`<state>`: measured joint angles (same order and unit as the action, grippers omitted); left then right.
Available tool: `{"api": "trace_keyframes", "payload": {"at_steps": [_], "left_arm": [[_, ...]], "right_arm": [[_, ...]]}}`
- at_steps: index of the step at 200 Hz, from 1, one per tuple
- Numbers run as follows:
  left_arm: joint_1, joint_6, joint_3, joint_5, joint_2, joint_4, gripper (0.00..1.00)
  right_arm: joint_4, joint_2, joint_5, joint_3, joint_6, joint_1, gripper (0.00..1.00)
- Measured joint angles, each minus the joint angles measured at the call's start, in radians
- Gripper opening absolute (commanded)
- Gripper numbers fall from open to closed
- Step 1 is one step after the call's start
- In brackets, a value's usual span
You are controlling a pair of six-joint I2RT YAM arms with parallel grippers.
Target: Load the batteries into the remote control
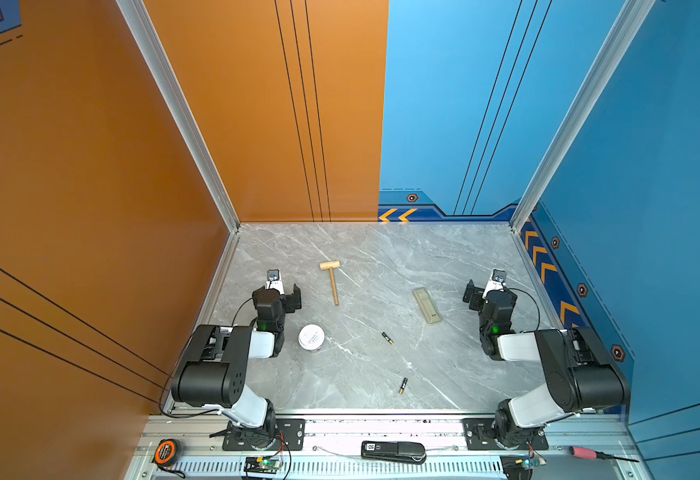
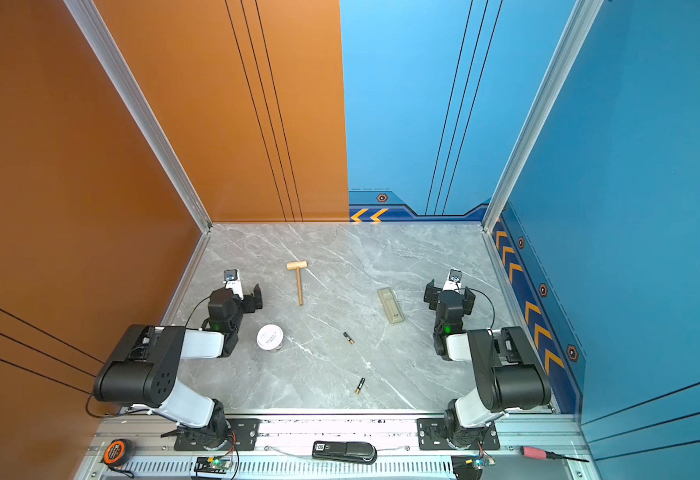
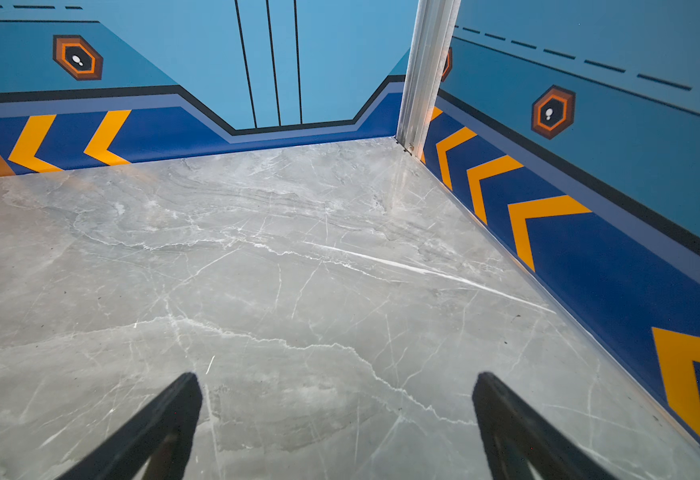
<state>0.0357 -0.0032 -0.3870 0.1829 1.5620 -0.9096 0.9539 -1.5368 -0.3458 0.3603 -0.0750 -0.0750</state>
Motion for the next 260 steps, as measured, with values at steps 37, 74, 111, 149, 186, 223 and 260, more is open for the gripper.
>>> {"api": "trace_keyframes", "payload": {"at_steps": [37,74,111,149,186,223,260], "left_arm": [[-0.003,0.000,0.000,-0.010,-0.004,0.006,0.98],[-0.009,-0.004,-0.053,-0.013,-0.153,0.239,0.98],[0.010,-0.072,-0.193,0.000,-0.344,0.554,0.98],[0.049,-0.210,-0.403,-0.054,-0.403,0.920,0.98],[0.166,-0.321,-0.560,-0.154,-0.388,1.190,0.98],[0.320,-0.408,-0.710,-0.261,-0.290,1.361,0.98],[0.425,-0.472,-0.793,-0.346,-0.208,1.443,0.98]], "right_arm": [[0.005,0.000,-0.025,-0.003,0.001,-0.011,1.00],[0.020,0.069,-0.086,-0.080,0.029,-0.076,1.00],[-0.249,0.329,-0.113,0.012,0.051,-0.127,1.00],[-0.749,0.388,-0.141,0.356,-0.058,-0.150,1.00],[-1.130,0.298,-0.010,0.591,-0.157,-0.171,1.00],[-1.397,0.139,0.115,0.680,-0.174,-0.272,1.00],[-1.544,-0.042,0.204,0.764,-0.168,-0.337,1.00]]}}
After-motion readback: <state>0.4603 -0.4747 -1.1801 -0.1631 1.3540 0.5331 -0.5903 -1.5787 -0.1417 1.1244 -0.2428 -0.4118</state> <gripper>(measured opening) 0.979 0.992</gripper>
